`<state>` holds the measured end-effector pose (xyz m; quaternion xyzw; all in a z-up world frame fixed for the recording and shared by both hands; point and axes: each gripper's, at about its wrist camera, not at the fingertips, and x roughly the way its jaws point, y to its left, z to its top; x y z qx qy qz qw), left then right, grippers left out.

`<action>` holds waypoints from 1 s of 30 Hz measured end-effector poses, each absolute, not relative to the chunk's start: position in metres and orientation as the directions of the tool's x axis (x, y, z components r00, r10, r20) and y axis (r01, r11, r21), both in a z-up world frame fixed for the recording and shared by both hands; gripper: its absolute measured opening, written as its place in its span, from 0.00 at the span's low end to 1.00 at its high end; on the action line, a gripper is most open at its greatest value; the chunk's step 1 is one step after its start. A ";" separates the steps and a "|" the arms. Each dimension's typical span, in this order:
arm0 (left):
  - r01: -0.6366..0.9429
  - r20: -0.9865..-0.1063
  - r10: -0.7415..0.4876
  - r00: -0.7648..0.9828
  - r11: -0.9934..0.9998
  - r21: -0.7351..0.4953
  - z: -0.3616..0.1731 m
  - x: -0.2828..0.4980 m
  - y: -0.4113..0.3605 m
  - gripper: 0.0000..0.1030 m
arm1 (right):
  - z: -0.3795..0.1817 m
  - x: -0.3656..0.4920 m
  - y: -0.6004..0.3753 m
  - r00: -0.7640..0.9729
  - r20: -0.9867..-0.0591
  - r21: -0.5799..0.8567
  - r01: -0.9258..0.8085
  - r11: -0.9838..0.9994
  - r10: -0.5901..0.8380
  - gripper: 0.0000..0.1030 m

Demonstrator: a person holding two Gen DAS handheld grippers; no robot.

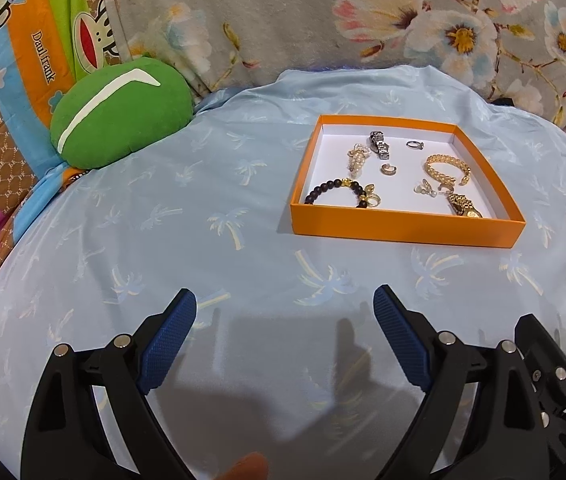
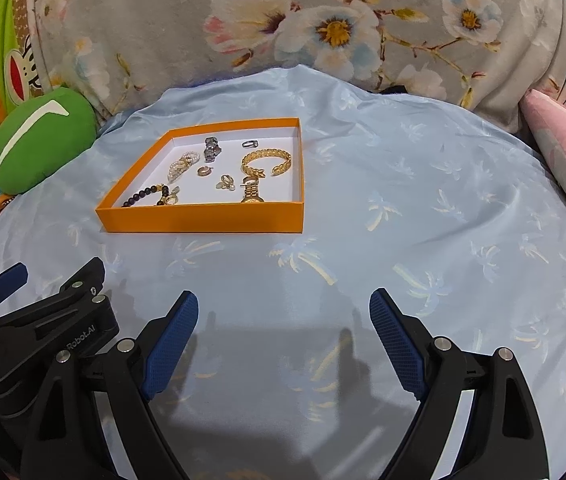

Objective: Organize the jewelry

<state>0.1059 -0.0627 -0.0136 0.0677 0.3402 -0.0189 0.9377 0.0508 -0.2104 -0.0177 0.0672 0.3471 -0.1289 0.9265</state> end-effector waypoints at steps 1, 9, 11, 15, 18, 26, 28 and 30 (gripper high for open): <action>0.081 -0.640 0.012 0.768 0.990 0.116 -0.014 0.106 -0.063 0.85 | -0.018 0.051 -0.210 0.725 -0.661 0.032 0.287 0.957 -0.195 0.83; 0.081 -0.639 0.014 0.769 0.990 0.120 -0.014 0.105 -0.064 0.85 | -0.017 0.050 -0.211 0.726 -0.660 0.032 0.287 0.957 -0.195 0.83; 0.080 -0.639 0.016 0.769 0.989 0.121 -0.014 0.105 -0.064 0.85 | -0.018 0.050 -0.211 0.725 -0.661 0.032 0.287 0.957 -0.195 0.83; 0.081 -0.637 0.014 0.771 0.989 0.120 -0.013 0.104 -0.065 0.85 | -0.017 0.050 -0.211 0.726 -0.659 0.034 0.287 0.957 -0.195 0.83; 0.080 -0.636 0.015 0.771 0.989 0.121 -0.013 0.104 -0.065 0.85 | -0.018 0.050 -0.211 0.725 -0.660 0.032 0.287 0.957 -0.195 0.83; 0.081 -0.636 0.014 0.772 0.989 0.121 -0.013 0.104 -0.065 0.85 | -0.018 0.050 -0.211 0.727 -0.658 0.032 0.288 0.957 -0.197 0.83; 0.080 -0.636 0.016 0.772 0.989 0.122 -0.013 0.104 -0.066 0.85 | -0.016 0.050 -0.212 0.727 -0.658 0.032 0.288 0.957 -0.197 0.83; 0.081 -0.636 0.015 0.772 0.989 0.121 -0.013 0.104 -0.065 0.85 | -0.017 0.050 -0.212 0.727 -0.658 0.032 0.288 0.957 -0.197 0.83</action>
